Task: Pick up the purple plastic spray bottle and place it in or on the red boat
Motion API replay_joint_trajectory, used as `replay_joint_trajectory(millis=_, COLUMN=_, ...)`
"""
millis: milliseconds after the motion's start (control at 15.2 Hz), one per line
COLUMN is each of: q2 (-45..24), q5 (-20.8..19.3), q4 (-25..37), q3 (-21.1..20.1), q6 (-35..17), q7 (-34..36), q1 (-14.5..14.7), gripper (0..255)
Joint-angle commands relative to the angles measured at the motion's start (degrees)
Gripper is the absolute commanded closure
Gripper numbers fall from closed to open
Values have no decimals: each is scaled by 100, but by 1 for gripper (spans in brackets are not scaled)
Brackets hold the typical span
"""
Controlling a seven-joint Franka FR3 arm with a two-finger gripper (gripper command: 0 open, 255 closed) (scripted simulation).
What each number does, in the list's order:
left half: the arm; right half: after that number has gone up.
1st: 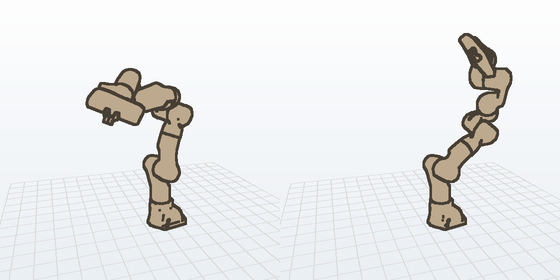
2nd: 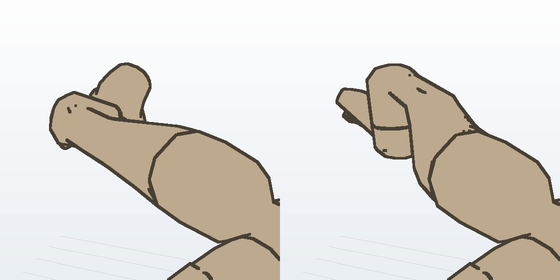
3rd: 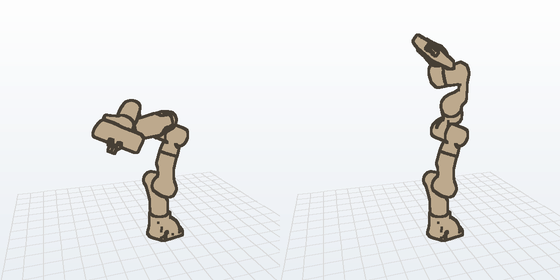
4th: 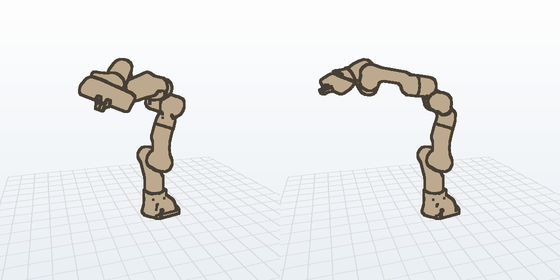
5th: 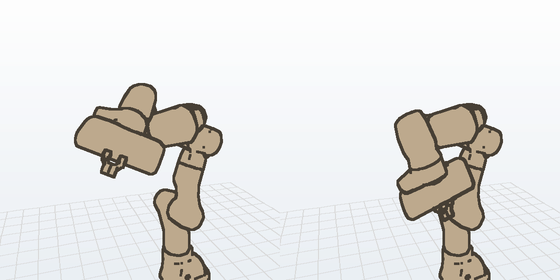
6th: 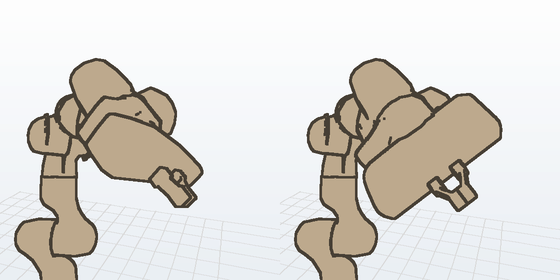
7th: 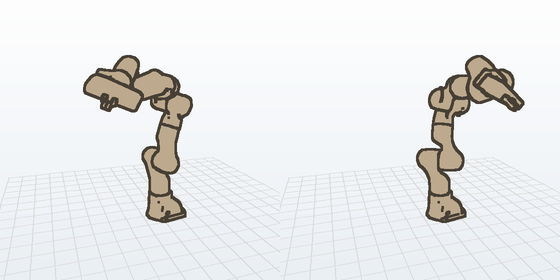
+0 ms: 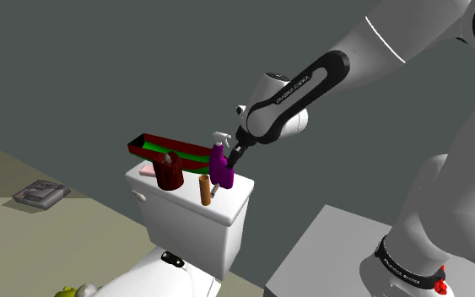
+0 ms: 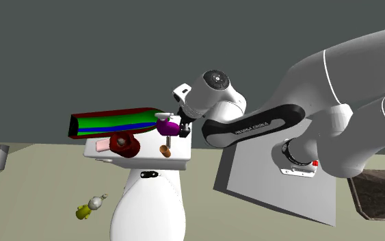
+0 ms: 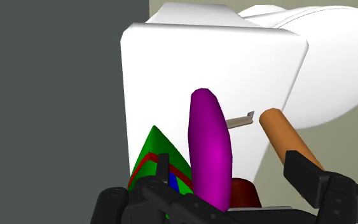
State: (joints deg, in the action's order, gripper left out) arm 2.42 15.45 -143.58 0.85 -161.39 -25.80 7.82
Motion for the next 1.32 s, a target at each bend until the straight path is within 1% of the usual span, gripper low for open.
replay_joint_trajectory(millis=0, q2=-209, q5=137, q4=41, q3=-9, q6=-197, q7=-124, q1=31, gripper=0)
replay_joint_trajectory(millis=330, q2=-726, q5=455, q4=200, q3=-74, q6=-553, q7=-376, q1=56, gripper=0)
replay_joint_trajectory(millis=858, q2=-725, q5=451, q4=199, q3=-82, q6=-552, q7=-373, q1=48, gripper=0)
replay_joint_trajectory(millis=924, q2=-725, q5=451, q4=199, q3=-82, q6=-552, q7=-373, q1=48, gripper=255)
replay_joint_trajectory(millis=1254, q2=-725, q5=451, q4=200, q3=-82, q6=-552, q7=-373, q1=48, gripper=255)
